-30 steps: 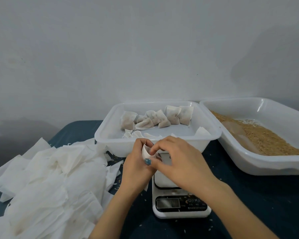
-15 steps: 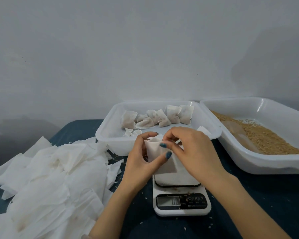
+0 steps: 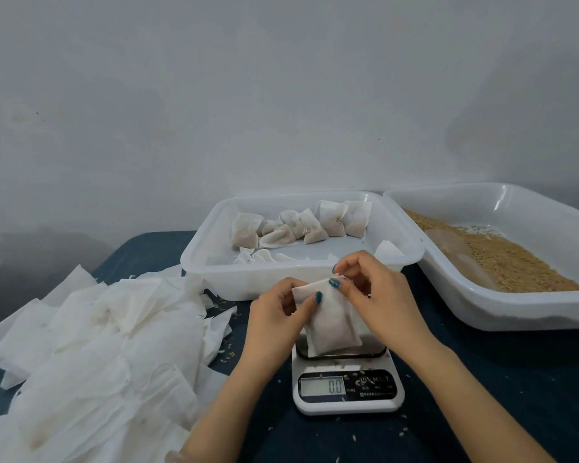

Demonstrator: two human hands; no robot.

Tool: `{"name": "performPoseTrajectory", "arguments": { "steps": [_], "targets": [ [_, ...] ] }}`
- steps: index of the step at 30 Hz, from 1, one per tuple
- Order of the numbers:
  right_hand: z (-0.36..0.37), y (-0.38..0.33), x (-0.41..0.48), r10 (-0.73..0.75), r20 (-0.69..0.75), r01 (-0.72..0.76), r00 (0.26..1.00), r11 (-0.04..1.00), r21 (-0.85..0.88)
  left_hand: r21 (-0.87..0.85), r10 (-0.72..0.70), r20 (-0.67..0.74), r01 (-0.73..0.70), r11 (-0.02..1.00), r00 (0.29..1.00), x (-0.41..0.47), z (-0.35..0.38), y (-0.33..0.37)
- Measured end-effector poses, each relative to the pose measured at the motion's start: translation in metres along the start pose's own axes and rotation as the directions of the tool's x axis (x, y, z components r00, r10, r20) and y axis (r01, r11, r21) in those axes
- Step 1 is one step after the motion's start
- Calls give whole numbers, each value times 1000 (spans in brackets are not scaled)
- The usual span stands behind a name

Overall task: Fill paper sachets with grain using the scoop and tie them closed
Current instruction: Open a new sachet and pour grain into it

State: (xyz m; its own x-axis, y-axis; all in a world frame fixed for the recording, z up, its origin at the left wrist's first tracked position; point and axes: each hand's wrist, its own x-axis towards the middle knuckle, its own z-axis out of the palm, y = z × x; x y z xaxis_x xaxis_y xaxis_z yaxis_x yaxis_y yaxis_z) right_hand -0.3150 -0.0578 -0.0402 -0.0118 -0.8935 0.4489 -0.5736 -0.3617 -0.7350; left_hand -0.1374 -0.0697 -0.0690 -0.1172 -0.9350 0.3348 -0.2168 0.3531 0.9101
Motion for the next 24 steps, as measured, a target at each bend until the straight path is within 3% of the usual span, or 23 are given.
{"name": "performPoseTrajectory", "arguments": {
  "steps": [4, 11, 24],
  "targets": [
    [5, 26, -7, 76, 4, -76, 997, 993, -90, 183, -15, -16, 17, 983, 1000, -1, -2, -8],
    [2, 46, -12, 86, -75, -95, 993, 988, -120, 190, -36, -80, 50, 981, 996, 2, -6, -11],
    [1, 52, -12, 95, -94, -109, 991, 980, -164, 242, -45, -159, 83, 967, 986, 3, -10, -13]
  ]
}}
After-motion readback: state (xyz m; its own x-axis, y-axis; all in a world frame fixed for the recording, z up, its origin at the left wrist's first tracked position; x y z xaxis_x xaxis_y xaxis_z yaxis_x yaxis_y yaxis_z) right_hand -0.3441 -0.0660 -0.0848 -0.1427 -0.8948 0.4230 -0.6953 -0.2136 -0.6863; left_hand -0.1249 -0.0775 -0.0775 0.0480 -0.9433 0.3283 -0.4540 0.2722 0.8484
